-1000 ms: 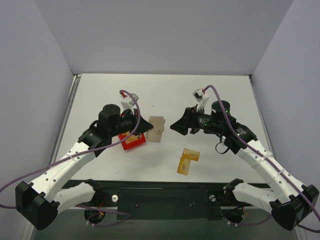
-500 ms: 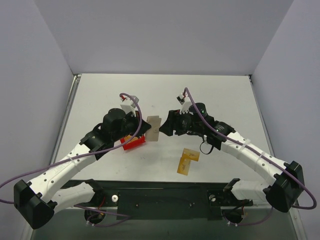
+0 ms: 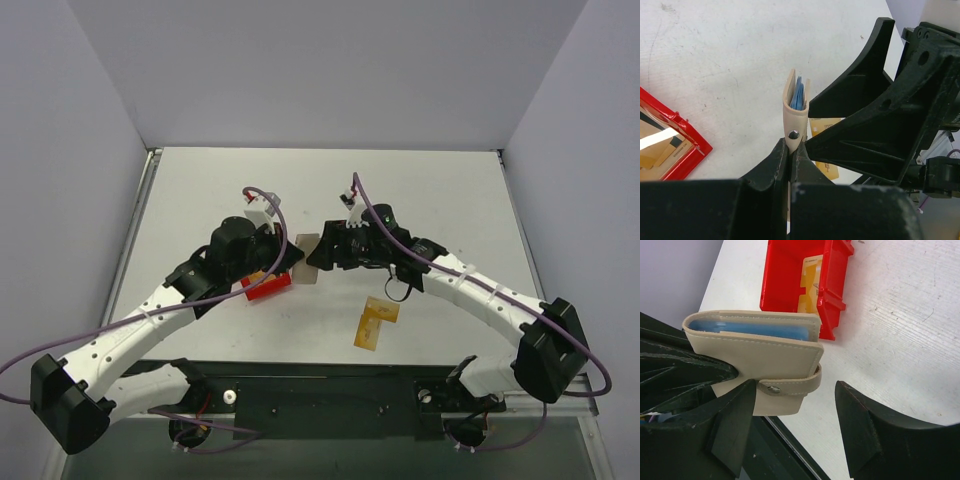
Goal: Put the credit cards into the card holder
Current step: Open the card holder at the center of the board.
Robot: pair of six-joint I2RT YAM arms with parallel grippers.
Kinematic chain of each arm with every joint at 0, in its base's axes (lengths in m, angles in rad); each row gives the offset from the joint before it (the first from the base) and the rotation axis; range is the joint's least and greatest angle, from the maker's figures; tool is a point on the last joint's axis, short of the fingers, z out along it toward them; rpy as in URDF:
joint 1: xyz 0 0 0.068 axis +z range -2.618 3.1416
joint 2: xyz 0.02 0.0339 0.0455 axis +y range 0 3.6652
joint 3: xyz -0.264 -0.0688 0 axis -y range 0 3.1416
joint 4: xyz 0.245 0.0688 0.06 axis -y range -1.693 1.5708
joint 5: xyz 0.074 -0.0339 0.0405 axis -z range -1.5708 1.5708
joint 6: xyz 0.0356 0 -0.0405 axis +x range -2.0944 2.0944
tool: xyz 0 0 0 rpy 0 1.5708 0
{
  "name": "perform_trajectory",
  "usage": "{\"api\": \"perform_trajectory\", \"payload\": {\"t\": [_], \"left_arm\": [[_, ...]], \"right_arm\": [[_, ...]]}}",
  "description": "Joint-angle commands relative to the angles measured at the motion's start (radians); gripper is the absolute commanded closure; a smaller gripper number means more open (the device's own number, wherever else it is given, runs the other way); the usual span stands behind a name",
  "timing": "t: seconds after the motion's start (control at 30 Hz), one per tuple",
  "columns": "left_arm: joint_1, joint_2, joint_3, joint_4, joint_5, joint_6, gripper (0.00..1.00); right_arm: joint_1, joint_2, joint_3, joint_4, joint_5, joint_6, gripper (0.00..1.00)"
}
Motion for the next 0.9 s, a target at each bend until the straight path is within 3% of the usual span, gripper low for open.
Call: {"api": "perform_trajectory", "payload": {"t": [0.0, 0.23, 0.4, 0.87], "left_arm": [[-0.004, 0.008, 0.003, 0.073, 0.010, 0.005, 1.00], [-0.004, 0.039, 0.012, 0.093, 0.049, 0.007, 1.00], [-0.003, 0.033, 0.011, 0.128, 0.083, -0.010, 1.00], [-0.003, -0.036, -0.025, 0.186, 0.128, -0.041, 1.00]], "right_arm": [[0.008, 0.013, 0.059, 0.056, -0.045, 0.012, 0.40], [0.010, 0.041, 0.064, 0.071, -0.073, 0.022, 0.41], [0.014, 0.062, 0.062, 0.073, -0.067, 0.031, 0.48], [0.013, 0.058, 0.070, -0.053, 0.147, 0.035, 0.65]]}}
